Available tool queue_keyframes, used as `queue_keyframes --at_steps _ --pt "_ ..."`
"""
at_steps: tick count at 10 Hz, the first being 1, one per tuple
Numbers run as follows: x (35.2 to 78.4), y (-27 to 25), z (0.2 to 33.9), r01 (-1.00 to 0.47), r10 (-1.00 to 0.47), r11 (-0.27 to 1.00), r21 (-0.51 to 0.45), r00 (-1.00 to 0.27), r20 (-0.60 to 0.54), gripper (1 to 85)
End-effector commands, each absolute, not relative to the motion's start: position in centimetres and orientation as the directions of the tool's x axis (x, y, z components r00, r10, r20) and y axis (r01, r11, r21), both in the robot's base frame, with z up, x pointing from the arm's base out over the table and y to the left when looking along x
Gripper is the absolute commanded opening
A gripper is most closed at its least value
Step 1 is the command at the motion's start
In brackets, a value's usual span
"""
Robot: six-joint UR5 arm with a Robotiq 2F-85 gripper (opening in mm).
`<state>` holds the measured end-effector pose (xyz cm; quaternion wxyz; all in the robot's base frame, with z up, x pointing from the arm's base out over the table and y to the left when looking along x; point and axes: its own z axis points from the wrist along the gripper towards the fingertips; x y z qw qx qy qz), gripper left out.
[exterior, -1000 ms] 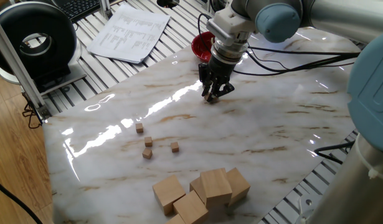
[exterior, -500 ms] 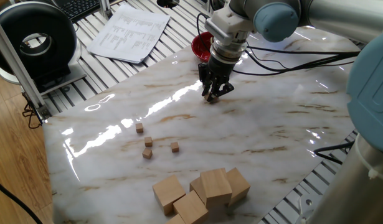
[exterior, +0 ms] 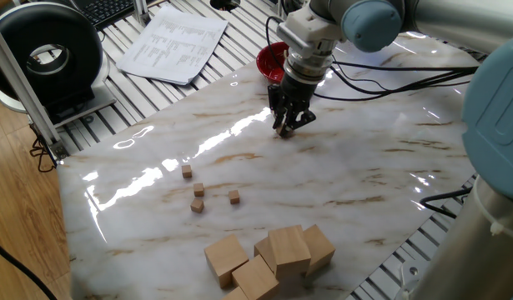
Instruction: Stack the blocks into a pyramid shape
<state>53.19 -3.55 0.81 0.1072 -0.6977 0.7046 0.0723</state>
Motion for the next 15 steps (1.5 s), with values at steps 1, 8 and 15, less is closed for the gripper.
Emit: queue_keyframes --at_steps 1,8,15 --pt "53.23 -3.03 1.03 -0.999 -0.961 0.031 -0.038 -0.019 -0.276 22.3" --pt "53.36 -3.17 0.92 -0.999 -0.963 0.030 -0.042 -0.018 -0.269 30.7" --pt "53.49 -2.78 1.06 -0.998 -0.959 0.034 -0.043 -0.021 -0.282 33.3"
